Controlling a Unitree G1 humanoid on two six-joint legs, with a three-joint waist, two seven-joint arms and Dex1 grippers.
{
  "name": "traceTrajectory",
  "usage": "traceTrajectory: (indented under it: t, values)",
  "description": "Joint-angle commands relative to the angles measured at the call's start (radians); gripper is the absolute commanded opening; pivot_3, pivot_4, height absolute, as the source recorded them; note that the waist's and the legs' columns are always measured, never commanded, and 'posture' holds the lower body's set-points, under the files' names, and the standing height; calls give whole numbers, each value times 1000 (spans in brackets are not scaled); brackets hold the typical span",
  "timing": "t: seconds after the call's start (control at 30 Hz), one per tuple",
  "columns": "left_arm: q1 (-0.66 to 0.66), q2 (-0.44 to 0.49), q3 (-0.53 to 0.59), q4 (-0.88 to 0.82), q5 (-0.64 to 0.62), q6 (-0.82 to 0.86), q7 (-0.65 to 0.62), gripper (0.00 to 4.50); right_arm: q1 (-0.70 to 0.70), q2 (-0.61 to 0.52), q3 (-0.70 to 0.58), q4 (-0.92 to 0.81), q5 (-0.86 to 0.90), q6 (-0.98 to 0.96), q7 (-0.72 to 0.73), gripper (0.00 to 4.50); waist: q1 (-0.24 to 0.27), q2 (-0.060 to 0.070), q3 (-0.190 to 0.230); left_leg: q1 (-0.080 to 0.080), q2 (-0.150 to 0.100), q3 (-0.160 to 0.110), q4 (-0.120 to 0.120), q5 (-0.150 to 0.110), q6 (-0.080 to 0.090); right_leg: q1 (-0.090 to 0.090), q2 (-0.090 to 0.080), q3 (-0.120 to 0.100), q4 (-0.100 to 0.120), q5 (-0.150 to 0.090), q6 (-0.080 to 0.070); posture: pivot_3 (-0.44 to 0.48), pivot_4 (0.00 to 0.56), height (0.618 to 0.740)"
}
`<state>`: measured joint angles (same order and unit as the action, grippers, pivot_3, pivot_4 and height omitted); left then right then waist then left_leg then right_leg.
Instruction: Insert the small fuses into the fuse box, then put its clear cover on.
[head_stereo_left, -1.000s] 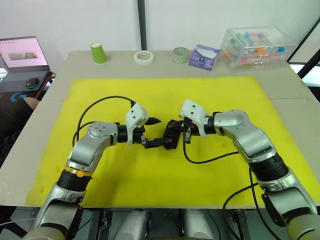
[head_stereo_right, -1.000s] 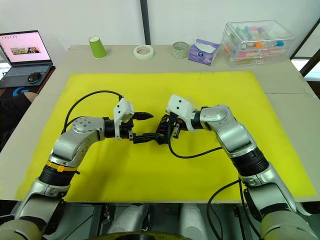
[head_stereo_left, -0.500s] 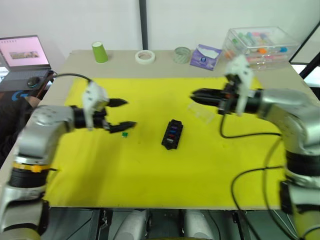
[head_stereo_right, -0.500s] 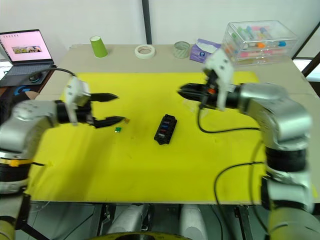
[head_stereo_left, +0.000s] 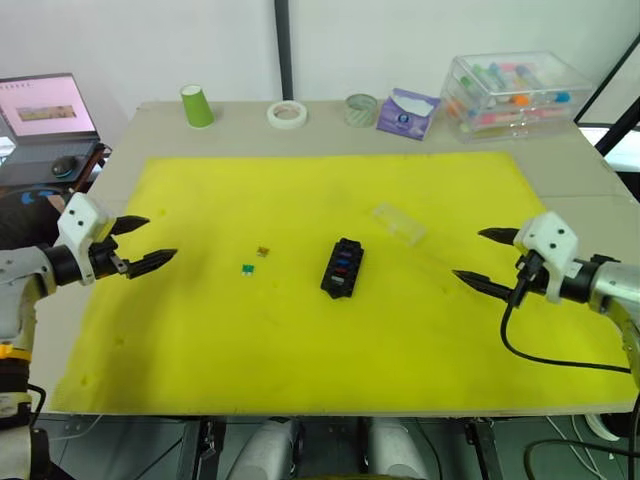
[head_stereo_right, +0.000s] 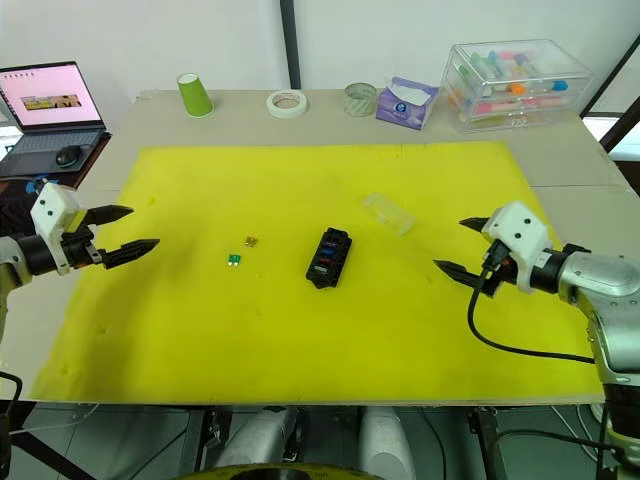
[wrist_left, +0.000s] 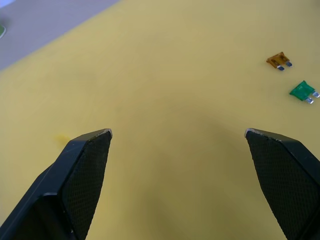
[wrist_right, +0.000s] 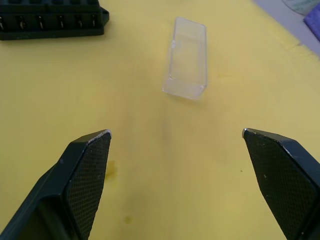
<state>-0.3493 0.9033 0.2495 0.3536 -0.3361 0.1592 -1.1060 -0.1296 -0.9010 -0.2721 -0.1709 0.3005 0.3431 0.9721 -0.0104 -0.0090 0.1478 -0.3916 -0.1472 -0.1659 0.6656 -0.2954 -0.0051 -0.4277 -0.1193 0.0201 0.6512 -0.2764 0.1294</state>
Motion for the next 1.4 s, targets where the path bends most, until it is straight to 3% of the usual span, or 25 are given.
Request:
traceTrajectory:
  t: [0.03,0.23,0.3,0.37,0.47,0.5,0.6,0.87,1.0,1.4]
  values:
    - [-12,-3,23,-76,-69,132,13,4500,-66,30,2,-102,96,68,-18,4483,-2,0,0,0,0,0,0,0,0,0,0,0,0,0,0,0,150,740]
    - [-12,-8,95,-289,-342,698,123,4500,-253,143,189,-319,223,243,-67,4483,-10,0,0,0,2,-1,-1,0,0,-1,1,2,0,0,0,0,150,740]
    - [-71,-37,186,-255,-520,945,176,4500,-341,230,293,-340,240,267,-80,4483,-9,-1,0,0,1,-1,-1,0,0,-1,1,2,0,0,0,0,150,740]
    - [-138,-44,237,-192,-615,1205,229,4500,-395,276,370,-337,208,251,-81,4483,-4,-1,0,0,1,-1,0,0,0,-1,1,1,0,0,0,0,150,740]
    - [-191,-45,259,-121,-628,1397,332,4500,-452,316,435,-321,184,242,-80,4483,-2,-1,-1,0,-1,-3,1,0,0,0,1,-1,3,0,0,0,150,740]
    - [-199,-40,244,-29,-706,1431,358,4500,-479,337,468,-308,174,239,-79,4483,-3,-1,-1,0,-2,-3,2,0,0,0,1,-1,4,0,0,0,150,740]
    - [-195,-50,223,103,-840,1455,429,4500,-508,364,516,-282,152,225,-67,4483,-11,-2,-1,1,-2,-3,1,0,0,-2,1,-1,6,0,0,0,150,740]
    - [-222,-144,273,219,-955,1455,625,4500,-476,352,508,-268,128,187,-60,4483,-7,-3,-2,0,-2,-3,2,0,0,-5,0,0,12,0,0,0,150,740]
    - [-190,-235,217,130,-889,1453,648,4500,-473,351,488,-273,144,209,-70,4483,-9,-3,-2,0,-2,-3,2,0,0,-5,0,1,13,0,0,0,150,740]
    - [-202,-349,290,131,-832,1408,708,4500,-505,348,470,-285,155,282,-92,4483,0,-4,-2,1,-2,-3,3,0,0,-4,0,1,12,0,0,0,150,740]
